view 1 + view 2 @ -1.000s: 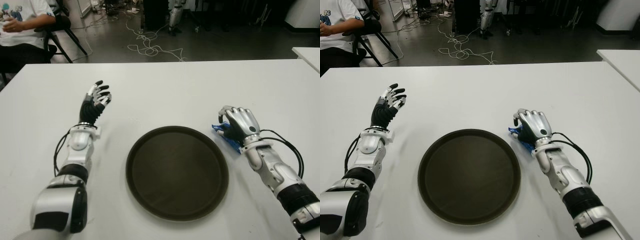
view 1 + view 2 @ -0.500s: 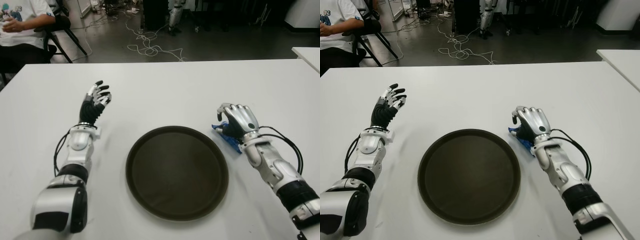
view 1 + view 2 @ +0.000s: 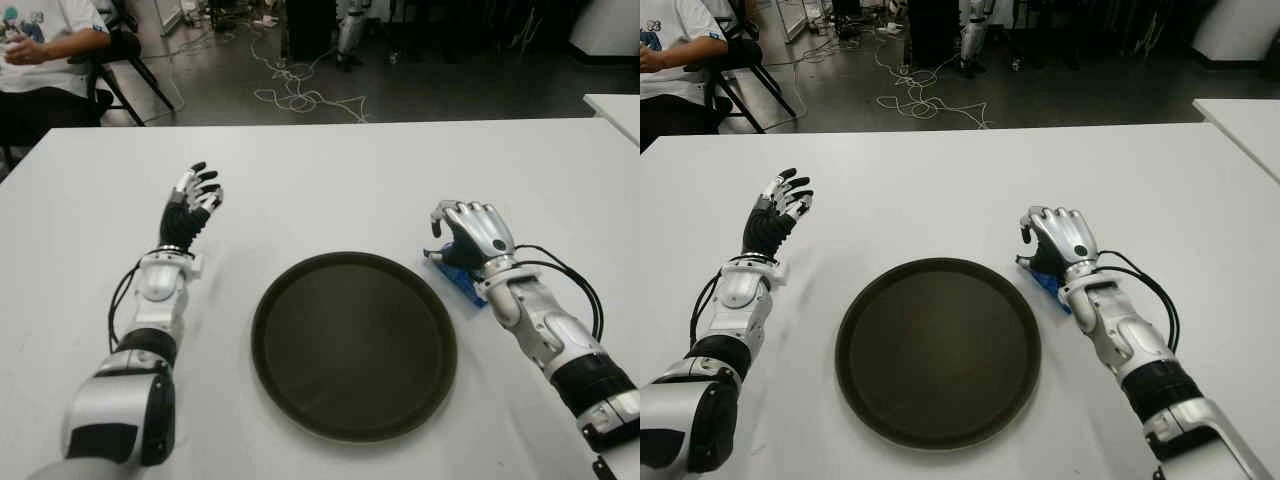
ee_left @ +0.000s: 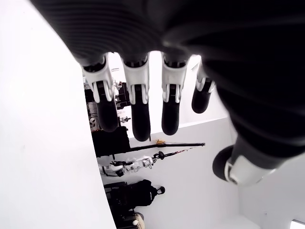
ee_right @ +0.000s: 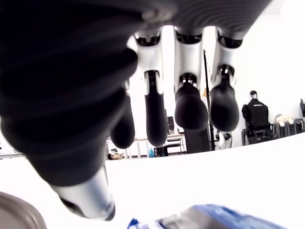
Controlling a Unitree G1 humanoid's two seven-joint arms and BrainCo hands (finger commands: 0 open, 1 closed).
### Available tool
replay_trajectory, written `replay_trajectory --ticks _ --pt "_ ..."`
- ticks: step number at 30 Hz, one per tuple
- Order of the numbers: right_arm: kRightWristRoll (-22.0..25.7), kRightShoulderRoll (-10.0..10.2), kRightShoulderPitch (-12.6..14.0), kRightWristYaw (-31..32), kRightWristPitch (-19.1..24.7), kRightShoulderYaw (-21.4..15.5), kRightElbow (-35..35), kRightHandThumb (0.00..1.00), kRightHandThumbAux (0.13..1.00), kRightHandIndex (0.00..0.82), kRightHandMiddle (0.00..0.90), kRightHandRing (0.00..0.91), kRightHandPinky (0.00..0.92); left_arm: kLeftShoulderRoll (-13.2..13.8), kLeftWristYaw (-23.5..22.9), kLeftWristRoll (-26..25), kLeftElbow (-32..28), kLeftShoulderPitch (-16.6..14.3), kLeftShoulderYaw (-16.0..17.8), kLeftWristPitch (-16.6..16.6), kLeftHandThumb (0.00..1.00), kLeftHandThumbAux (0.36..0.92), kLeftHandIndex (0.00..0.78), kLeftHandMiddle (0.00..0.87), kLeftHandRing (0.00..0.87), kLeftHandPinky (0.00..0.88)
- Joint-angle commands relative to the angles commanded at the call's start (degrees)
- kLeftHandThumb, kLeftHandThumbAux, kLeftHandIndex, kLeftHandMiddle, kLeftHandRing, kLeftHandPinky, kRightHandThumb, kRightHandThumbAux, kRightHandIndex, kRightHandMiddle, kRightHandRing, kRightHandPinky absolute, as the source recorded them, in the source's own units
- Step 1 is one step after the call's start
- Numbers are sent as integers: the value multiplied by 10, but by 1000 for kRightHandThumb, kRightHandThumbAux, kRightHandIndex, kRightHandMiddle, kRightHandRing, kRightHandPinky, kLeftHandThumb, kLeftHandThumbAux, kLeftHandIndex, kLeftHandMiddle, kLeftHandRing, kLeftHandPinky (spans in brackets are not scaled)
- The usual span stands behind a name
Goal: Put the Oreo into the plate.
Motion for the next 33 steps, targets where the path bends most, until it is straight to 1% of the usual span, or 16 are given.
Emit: replay_trajectory --ticks 5,13,16,17,18,19,20,21,22,23,24,25,26,27,30,33 --pt "1 2 -3 -5 0 1 1 142 870 629 770 764 737 1 3 3 -1 0 -2 -1 343 627 106 205 188 191" --pt "2 6 -2 -15 6 -2 1 124 858 608 747 731 689 3 7 5 1 1 -3 -2 332 628 113 207 191 201" --pt "3 7 -1 -25 6 -4 3 88 865 546 672 661 615 3 5 4 1 1 -2 -2 321 613 116 214 200 207" --pt "4 7 -2 -28 4 -4 4 82 866 538 661 651 605 3 5 4 1 1 -2 -2 320 612 116 214 200 207" --pt "4 8 -2 -31 4 -4 5 59 871 515 623 618 571 3 5 4 1 1 -3 -3 319 612 116 214 201 208" --pt "5 8 -2 -34 2 -5 7 51 872 507 609 607 559 3 5 5 1 1 -3 -3 318 612 116 213 201 209" --pt "7 8 -2 -36 2 -6 8 32 871 466 550 549 502 3 5 5 1 1 -3 -3 318 612 115 213 200 210" --pt "9 8 -2 -37 2 -6 8 20 863 402 467 463 417 3 5 5 1 1 -3 -2 318 613 115 212 199 211" --pt "10 7 -1 -34 4 -8 6 16 860 379 437 433 387 3 5 4 1 1 -3 -2 319 614 115 211 199 211" --pt "12 6 -1 -32 5 -9 5 10 850 310 354 347 298 3 4 4 1 1 -2 -2 320 615 115 211 199 212" --pt "12 6 -1 -31 6 -10 4 6 844 266 301 291 241 3 4 4 1 0 -2 -1 320 616 115 210 199 212" --pt "13 4 1 -23 11 -11 -1 5 841 250 282 272 220 3 3 3 1 0 -2 -1 321 617 115 210 199 213" --pt "13 3 2 -19 15 -12 -4 3 830 190 210 199 151 3 3 3 1 0 -2 -1 322 617 115 210 200 213" --pt "15 -4 8 -5 23 -17 -20 2 823 151 164 152 106 2 2 3 2 0 -1 0 322 617 114 211 201 213" --pt "17 -13 20 26 48 -29 -51 0 794 53 56 49 34 2 1 1 3 -1 0 0 326 618 116 215 202 210" --pt "18 -9 30 56 89 -42 -80 0 762 17 18 16 11 2 -2 -2 3 0 1 -2 328 616 112 209 197 203"
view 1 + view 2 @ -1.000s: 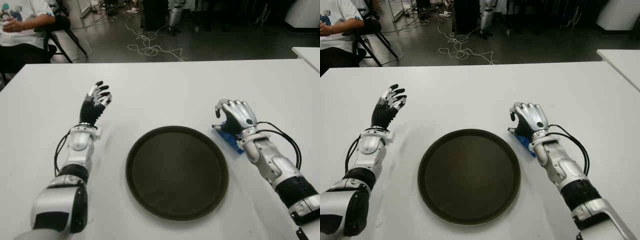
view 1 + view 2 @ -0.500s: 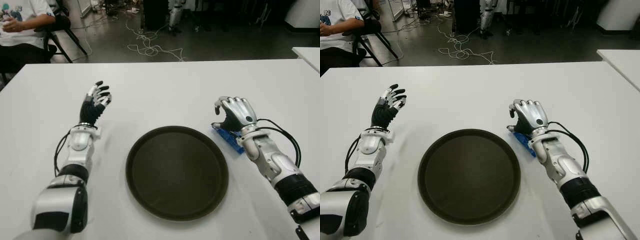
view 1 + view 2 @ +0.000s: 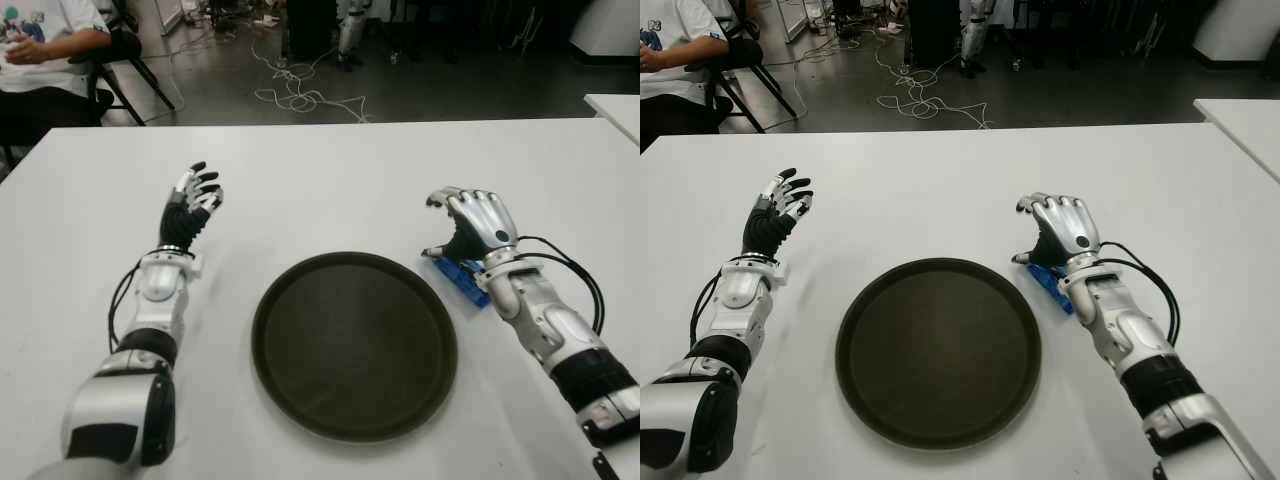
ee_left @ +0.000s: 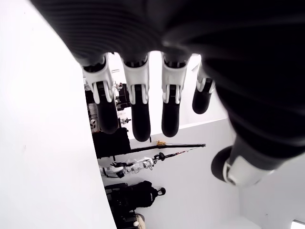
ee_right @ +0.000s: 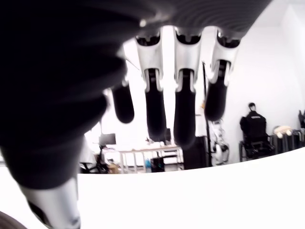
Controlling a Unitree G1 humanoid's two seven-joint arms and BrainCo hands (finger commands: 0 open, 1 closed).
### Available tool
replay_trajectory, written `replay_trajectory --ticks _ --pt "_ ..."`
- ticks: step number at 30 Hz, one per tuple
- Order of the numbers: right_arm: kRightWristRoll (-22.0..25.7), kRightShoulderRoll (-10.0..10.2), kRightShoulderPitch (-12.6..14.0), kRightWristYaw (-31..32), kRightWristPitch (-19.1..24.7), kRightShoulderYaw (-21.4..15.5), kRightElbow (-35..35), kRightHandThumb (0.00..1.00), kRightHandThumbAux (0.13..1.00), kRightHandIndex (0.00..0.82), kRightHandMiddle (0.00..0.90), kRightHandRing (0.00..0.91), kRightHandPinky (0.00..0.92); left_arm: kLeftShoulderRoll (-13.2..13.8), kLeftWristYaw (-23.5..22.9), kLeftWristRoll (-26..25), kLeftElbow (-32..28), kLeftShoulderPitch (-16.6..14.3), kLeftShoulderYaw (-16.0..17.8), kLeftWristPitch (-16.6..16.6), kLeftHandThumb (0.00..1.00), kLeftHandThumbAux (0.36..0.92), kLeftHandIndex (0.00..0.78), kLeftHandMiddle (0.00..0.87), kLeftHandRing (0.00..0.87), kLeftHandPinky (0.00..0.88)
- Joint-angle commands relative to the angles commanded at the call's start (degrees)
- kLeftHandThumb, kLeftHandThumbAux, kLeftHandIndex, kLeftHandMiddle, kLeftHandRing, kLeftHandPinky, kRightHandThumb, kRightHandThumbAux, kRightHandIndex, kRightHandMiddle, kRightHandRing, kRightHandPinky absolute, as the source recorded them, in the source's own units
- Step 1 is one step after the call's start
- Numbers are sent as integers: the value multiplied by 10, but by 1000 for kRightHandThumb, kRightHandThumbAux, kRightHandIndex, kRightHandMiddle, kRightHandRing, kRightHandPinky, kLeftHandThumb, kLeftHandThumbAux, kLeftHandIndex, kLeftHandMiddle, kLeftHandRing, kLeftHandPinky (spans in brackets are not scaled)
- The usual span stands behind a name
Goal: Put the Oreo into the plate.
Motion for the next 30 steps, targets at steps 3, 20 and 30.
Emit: replay_trajectory --ticks 3,20,30 --pt "1 2 13 33 41 -13 -37 0 728 5 5 5 3 0 -4 -2 0 0 1 0 328 612 110 209 196 198" --pt "-42 -22 79 198 178 -30 -210 0 628 0 0 0 0 2 -1 4 -1 -1 -1 -1 321 600 112 213 200 200" --pt "-51 -33 130 225 180 -32 -248 0 586 0 0 0 0 5 -4 4 -1 0 -1 -3 312 611 111 205 194 202"
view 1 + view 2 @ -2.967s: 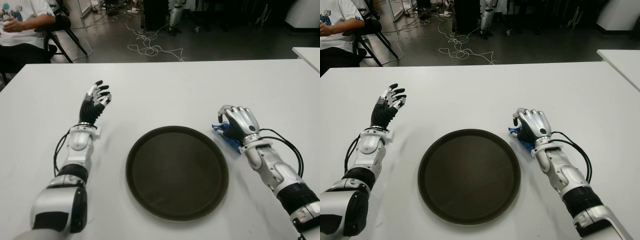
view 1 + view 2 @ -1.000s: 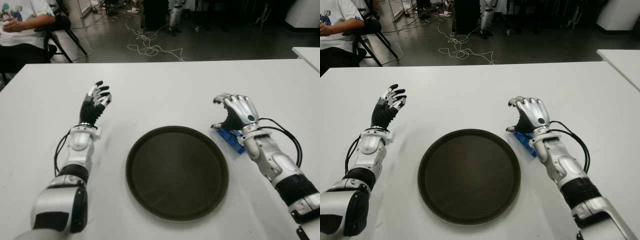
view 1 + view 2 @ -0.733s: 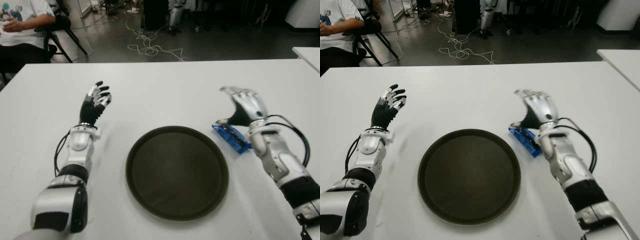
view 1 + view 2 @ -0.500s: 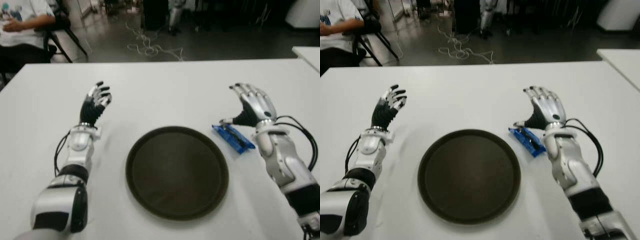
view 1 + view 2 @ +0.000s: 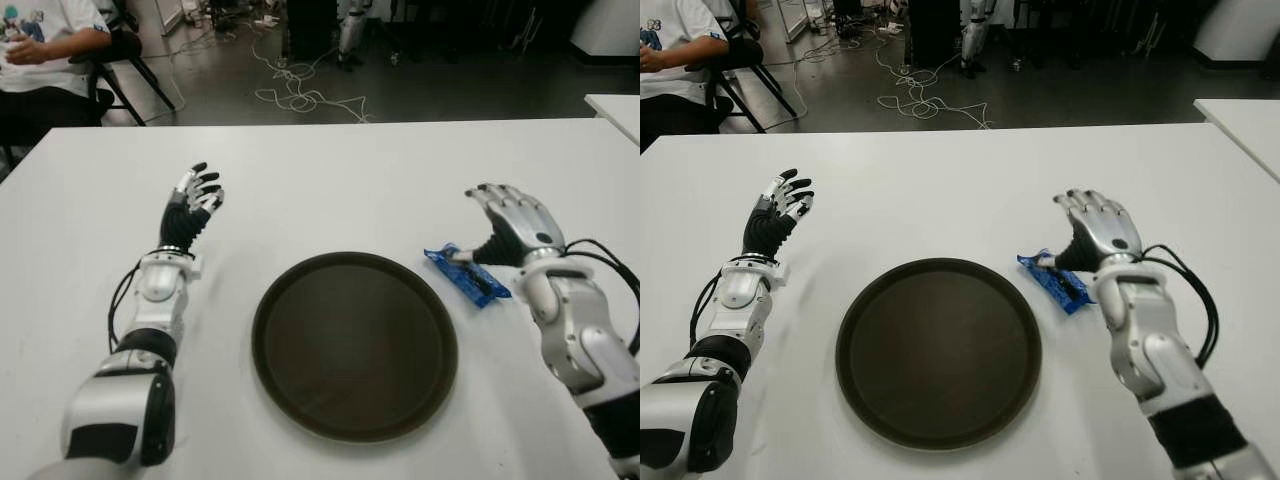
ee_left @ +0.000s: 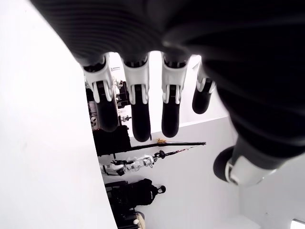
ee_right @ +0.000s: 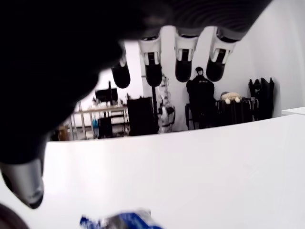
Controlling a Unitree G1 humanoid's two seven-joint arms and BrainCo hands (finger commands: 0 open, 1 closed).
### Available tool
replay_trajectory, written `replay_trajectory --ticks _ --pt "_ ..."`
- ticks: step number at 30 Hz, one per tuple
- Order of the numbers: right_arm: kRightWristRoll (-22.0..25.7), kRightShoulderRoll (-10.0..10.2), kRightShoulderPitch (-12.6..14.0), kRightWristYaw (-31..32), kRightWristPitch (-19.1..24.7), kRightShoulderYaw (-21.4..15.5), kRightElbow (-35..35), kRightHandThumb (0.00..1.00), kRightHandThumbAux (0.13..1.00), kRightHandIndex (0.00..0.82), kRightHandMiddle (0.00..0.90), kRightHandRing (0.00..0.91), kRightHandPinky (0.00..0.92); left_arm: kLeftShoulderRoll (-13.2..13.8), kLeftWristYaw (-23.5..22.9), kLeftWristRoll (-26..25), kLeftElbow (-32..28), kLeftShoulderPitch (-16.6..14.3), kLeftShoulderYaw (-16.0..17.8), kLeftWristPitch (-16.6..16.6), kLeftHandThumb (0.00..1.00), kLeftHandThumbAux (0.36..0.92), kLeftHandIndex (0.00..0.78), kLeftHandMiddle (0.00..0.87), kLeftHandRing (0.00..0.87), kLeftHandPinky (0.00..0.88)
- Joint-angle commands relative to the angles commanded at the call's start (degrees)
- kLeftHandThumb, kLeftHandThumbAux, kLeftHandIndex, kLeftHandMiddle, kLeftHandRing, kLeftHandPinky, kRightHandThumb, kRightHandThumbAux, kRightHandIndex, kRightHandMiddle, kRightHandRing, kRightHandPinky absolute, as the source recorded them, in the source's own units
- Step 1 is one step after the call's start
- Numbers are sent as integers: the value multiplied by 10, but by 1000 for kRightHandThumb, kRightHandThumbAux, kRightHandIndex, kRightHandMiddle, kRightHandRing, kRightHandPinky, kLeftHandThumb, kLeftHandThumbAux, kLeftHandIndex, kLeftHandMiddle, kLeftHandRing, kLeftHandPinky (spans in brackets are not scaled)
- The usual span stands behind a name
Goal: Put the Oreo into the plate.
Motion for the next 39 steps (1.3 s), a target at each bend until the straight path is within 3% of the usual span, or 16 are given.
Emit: replay_trajectory --ticks 9,20,31,39 --pt "-12 1 33 -14 -10 0 -8 0 563 0 0 0 18 -1 -5 -7 -1 0 5 3 327 620 113 208 196 195" --pt "-37 12 77 -36 -15 12 -30 0 620 35 62 66 105 0 -4 -5 -1 1 8 5 320 614 110 210 195 186" --pt "-37 26 88 -47 -19 25 -21 0 683 48 80 79 111 3 -8 -4 -3 2 8 3 332 622 119 215 198 203" --pt "-43 42 81 -34 2 41 -3 0 713 50 61 69 110 8 -6 1 -3 4 5 -2 308 608 121 212 197 198"
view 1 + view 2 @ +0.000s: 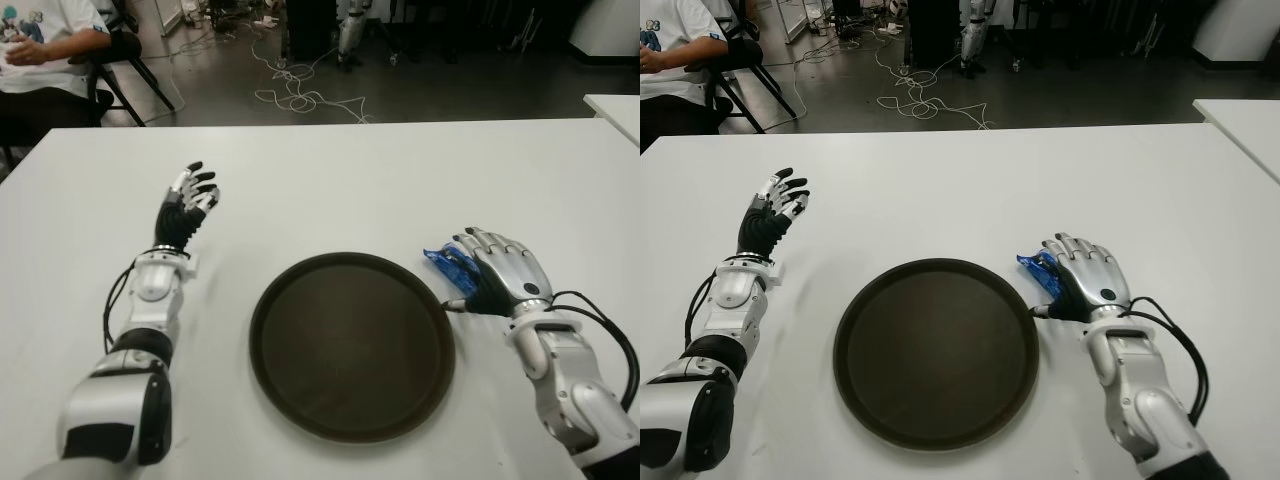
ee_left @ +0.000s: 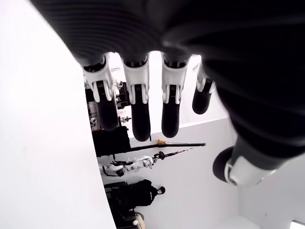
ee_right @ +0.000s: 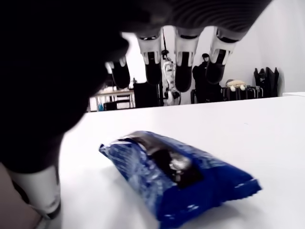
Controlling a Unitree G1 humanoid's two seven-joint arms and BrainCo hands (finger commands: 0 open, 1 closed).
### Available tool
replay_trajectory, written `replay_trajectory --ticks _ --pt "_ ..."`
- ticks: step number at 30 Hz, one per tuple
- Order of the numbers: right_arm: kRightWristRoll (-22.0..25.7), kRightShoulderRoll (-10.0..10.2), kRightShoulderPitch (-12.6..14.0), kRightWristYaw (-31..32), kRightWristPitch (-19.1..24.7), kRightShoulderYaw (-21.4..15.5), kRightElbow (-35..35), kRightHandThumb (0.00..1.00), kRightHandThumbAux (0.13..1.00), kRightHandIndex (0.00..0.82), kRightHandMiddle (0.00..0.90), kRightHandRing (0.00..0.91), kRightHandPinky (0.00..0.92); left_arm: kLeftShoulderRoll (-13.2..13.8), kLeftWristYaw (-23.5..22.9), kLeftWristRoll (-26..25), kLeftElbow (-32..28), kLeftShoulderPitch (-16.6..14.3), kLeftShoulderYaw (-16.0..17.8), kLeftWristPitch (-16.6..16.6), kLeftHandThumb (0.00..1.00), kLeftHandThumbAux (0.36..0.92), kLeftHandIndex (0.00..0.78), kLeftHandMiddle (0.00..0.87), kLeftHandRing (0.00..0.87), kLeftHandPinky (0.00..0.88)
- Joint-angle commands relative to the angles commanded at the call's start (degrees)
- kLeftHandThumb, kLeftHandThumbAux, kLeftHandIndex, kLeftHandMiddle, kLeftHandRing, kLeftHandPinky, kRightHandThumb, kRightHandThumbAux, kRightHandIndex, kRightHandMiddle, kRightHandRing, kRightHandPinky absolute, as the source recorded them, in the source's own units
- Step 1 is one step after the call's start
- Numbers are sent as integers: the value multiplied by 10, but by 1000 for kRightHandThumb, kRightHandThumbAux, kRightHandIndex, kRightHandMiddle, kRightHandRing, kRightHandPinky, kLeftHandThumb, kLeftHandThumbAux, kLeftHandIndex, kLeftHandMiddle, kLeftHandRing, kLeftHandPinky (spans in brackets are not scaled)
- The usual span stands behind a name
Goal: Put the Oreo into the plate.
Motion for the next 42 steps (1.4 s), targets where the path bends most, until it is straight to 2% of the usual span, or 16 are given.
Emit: replay_trajectory --ticks 13,24,36,42 --pt "-4 20 -15 -7 14 17 54 0 723 69 105 135 178 1 -4 -1 -3 3 1 -7 308 612 118 212 194 180" --pt "2 34 -20 -27 17 21 78 0 735 111 185 226 265 4 3 4 -2 2 -3 -7 291 620 129 224 207 209" --pt "0 47 -29 -34 30 24 92 0 735 129 201 246 269 6 6 5 -1 2 -4 -7 288 622 131 222 198 182" --pt "-2 48 -32 -27 40 29 92 0 720 108 166 223 265 8 6 6 -1 2 -5 -8 291 625 134 222 199 196"
